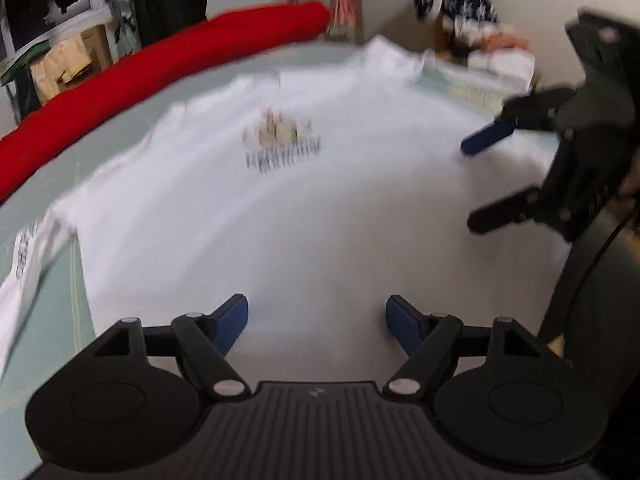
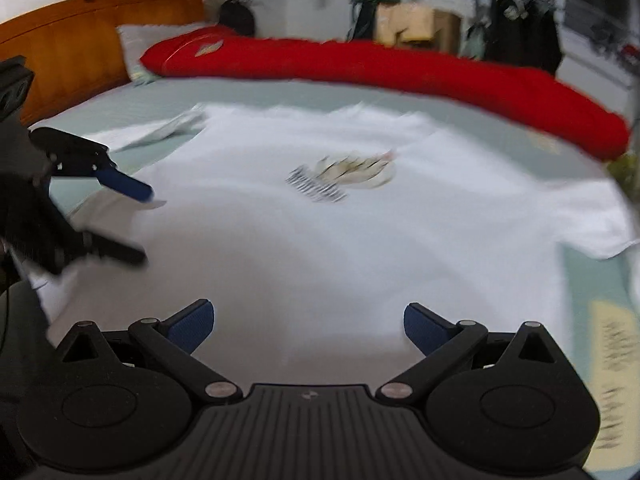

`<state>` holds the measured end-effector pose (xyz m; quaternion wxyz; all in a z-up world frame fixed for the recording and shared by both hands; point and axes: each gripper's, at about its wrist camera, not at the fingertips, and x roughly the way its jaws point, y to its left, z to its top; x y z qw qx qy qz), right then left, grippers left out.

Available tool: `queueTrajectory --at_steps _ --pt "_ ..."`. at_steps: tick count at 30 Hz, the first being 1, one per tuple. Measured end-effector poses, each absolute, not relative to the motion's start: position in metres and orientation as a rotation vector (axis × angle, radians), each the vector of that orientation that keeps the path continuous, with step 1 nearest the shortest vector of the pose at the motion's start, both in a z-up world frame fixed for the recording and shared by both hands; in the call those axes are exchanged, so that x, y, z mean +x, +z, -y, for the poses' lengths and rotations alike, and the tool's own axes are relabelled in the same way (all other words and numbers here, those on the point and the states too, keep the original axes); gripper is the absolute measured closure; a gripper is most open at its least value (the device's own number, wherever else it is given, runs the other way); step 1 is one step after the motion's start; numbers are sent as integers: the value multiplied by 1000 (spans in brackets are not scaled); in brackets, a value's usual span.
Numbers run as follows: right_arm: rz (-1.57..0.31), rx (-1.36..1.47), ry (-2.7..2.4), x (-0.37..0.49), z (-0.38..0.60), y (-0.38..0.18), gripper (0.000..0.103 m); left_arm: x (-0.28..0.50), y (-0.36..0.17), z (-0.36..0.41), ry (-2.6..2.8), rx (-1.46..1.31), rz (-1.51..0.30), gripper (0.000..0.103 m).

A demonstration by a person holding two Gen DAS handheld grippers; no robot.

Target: Fold clothes

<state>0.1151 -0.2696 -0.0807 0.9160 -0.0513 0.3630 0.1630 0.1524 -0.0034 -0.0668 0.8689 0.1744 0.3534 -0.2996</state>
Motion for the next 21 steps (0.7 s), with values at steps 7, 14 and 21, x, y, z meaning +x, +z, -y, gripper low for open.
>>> queueTrajectory --at_steps 7,14,21 --pt "-746 -89 257 50 298 -98 0 109 -65 -34 -547 280 -775 21" --pt "-689 14 177 36 332 -78 0 124 -48 -25 -537 246 -691 21" --pt "-762 108 87 10 357 -97 0 124 -67 -26 -513 194 -742 20"
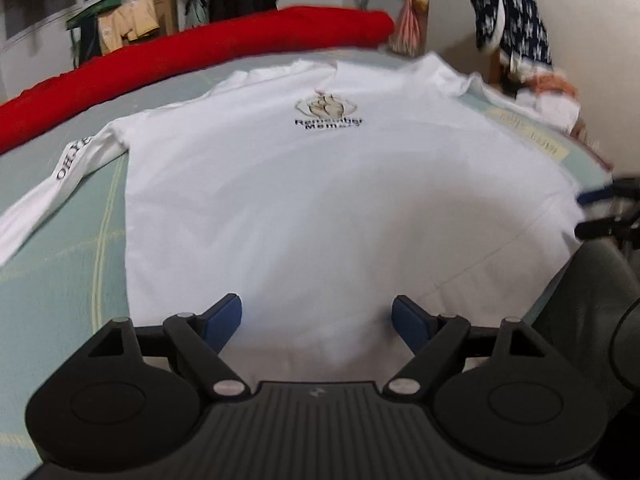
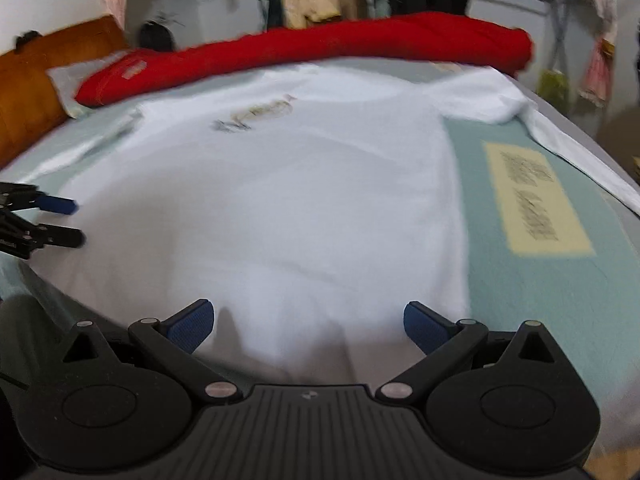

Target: Fold clothes

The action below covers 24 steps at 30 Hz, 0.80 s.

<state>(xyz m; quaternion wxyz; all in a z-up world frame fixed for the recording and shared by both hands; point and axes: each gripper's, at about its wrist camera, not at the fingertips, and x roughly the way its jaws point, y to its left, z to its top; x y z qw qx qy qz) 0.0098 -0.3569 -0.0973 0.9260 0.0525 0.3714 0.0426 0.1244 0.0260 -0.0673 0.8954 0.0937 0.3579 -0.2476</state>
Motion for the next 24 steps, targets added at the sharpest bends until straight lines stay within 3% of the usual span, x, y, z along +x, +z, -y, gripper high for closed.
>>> queueTrajectory --at_steps 5,14,20,24 --pt "-693 156 59 16 368 -75 0 135 -50 -30 -521 169 -724 20" --pt "-638 46 268 150 324 -52 0 233 -27 8 -568 125 -707 20" --pt "-745 7 262 237 312 -77 0 303 -56 21 -491 155 -763 20" --pt "-758 -49 215 222 309 -95 0 294 -78 9 -475 137 -739 18"
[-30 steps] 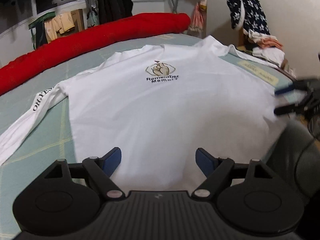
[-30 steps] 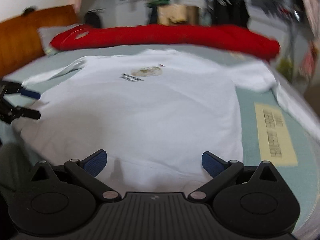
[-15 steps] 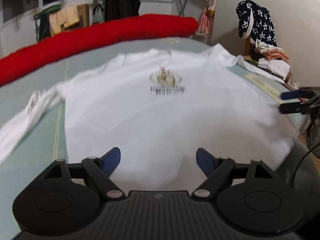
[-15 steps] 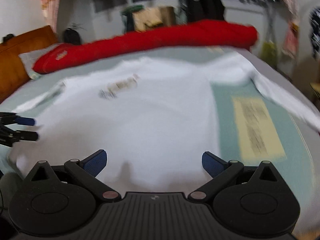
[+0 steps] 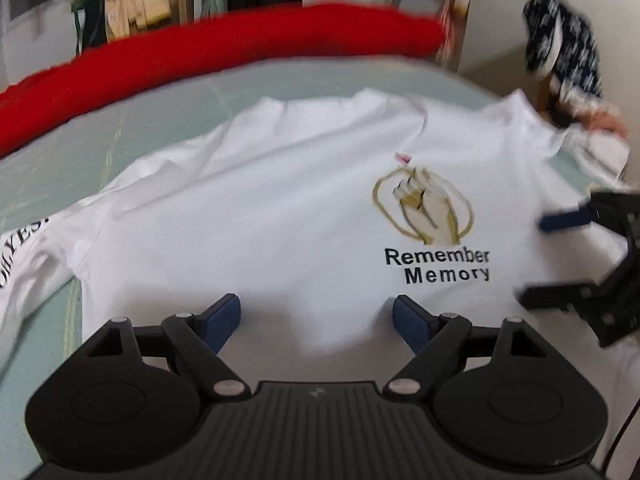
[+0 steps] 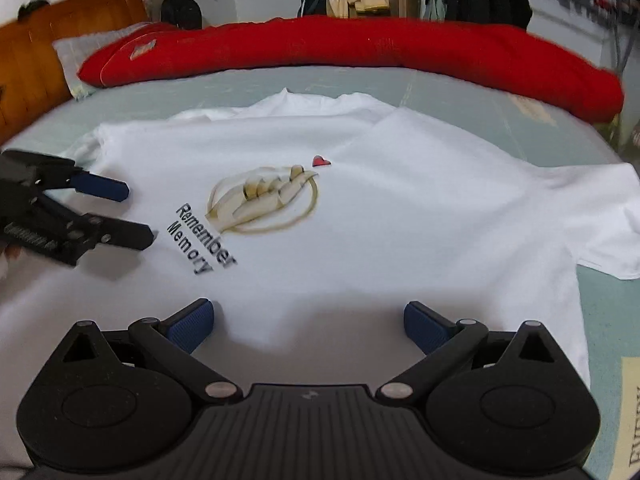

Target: Fold clothes

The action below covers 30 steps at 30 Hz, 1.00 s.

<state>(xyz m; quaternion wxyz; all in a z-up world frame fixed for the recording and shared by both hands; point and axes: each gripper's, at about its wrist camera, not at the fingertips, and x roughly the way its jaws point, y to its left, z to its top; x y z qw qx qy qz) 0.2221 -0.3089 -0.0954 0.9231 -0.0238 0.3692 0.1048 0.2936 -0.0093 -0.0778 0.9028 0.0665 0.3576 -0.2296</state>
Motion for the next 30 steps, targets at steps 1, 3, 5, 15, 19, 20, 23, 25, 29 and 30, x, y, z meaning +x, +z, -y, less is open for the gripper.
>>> queueTrajectory --at_steps 1,3,5,15,19,20,23,25,29,30 --pt "-757 -50 202 209 310 -96 0 284 -79 5 -474 142 -730 18" --pt "-756 -52 177 182 313 -96 0 265 -78 -2 -458 159 -718 18" --pt "-755 -55 151 154 316 -97 0 243 -76 -11 -433 158 -717 18" --pt "-686 -36 109 101 300 -78 0 178 -47 -3 -432 171 -665 18" --pt "-688 -58 174 122 272 -78 0 170 -57 16 -460 198 -713 17" --pt "-721 -69 163 125 266 -85 0 167 -62 17 -458 197 -737 17" --pt "-732 -57 151 115 268 -102 0 143 -73 10 -436 166 -741 11" --pt "-706 -27 149 104 274 -107 0 128 -75 4 -434 158 -735 10" --pt "-705 -12 153 99 280 -108 0 113 -66 -4 -438 151 -728 10" --pt "-708 -17 150 99 279 -108 0 114 -64 -6 -429 142 -715 9"
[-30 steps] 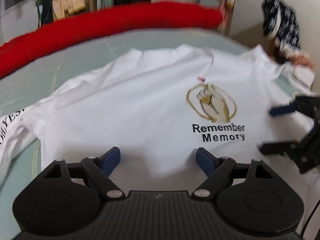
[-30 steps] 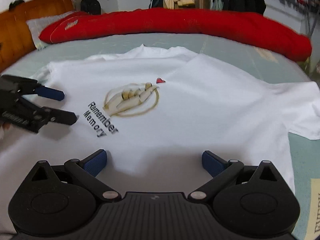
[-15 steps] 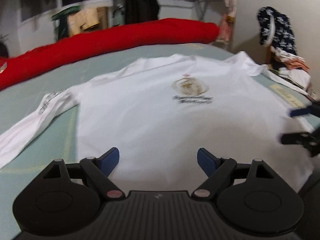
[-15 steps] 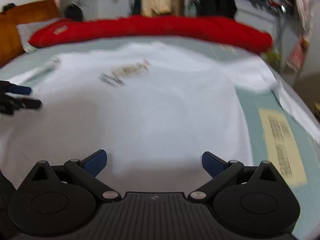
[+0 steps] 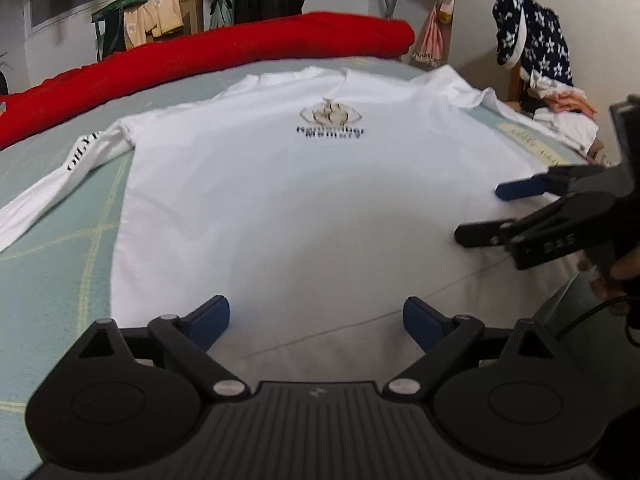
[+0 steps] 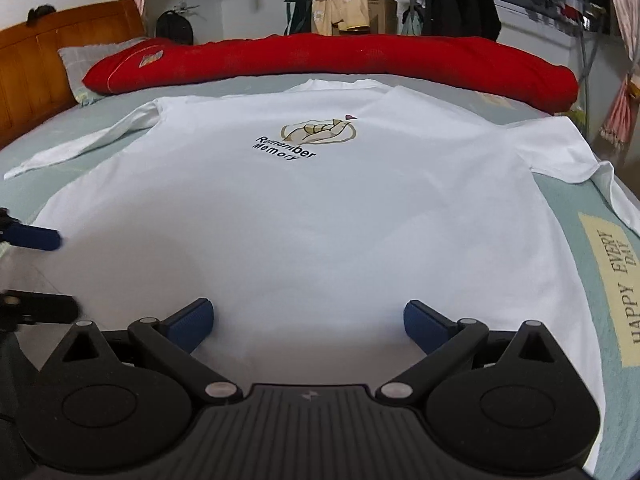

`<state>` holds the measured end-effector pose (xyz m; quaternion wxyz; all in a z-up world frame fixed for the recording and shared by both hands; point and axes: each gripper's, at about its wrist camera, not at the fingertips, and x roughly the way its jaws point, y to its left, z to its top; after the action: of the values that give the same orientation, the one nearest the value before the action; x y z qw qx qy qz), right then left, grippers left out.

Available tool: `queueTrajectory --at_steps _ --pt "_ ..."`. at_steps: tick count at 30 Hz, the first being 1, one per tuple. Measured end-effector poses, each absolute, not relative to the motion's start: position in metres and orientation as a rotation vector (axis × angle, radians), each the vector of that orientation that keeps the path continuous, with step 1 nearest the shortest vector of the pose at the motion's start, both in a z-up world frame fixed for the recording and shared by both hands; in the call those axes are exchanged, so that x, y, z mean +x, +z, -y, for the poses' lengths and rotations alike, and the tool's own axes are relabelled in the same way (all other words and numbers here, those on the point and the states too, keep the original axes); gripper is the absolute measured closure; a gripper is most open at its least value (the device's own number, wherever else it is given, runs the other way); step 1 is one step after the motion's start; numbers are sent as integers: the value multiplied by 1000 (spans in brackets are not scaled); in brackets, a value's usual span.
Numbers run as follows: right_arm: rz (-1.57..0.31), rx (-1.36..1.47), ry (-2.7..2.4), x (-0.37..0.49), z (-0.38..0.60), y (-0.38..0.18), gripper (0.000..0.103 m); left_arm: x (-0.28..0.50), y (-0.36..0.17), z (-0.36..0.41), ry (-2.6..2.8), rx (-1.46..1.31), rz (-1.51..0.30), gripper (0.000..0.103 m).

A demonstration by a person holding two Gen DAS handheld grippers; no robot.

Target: Fold clothes

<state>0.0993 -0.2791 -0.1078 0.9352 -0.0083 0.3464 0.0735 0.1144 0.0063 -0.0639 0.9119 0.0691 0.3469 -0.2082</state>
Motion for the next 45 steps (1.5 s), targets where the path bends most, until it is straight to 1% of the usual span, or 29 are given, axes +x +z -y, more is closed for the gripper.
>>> queueTrajectory --at_steps 2,6,9,12,15,20,24,28,32,38,42,45 --pt "-705 -25 141 98 276 -108 0 121 -61 -11 -399 126 -705 9" --pt "-696 -25 133 93 275 -110 0 131 -70 -27 -332 50 -774 9" --pt "-696 -24 137 92 276 -111 0 128 -67 -37 -327 21 -788 9" --pt "-697 -26 134 93 276 -112 0 133 -55 -42 -325 32 -751 9" --pt "-697 -29 129 92 275 -112 0 154 -42 -39 -340 52 -701 9" --pt "-700 -25 125 92 275 -113 0 194 -51 -21 -390 75 -716 9" --pt "-704 -23 127 93 276 -113 0 192 -73 -19 -388 90 -762 9" --pt "-701 -22 127 92 276 -114 0 160 -76 -37 -378 65 -757 9" --pt "-701 -21 125 92 276 -114 0 143 -69 -41 -374 98 -771 9" --pt "-704 -24 119 93 275 -114 0 172 -39 -7 -454 172 -696 9" --pt "-705 -22 120 92 276 -114 0 214 -37 37 -516 220 -720 9" --pt "-703 -21 120 91 277 -115 0 238 -48 68 -548 266 -750 9"
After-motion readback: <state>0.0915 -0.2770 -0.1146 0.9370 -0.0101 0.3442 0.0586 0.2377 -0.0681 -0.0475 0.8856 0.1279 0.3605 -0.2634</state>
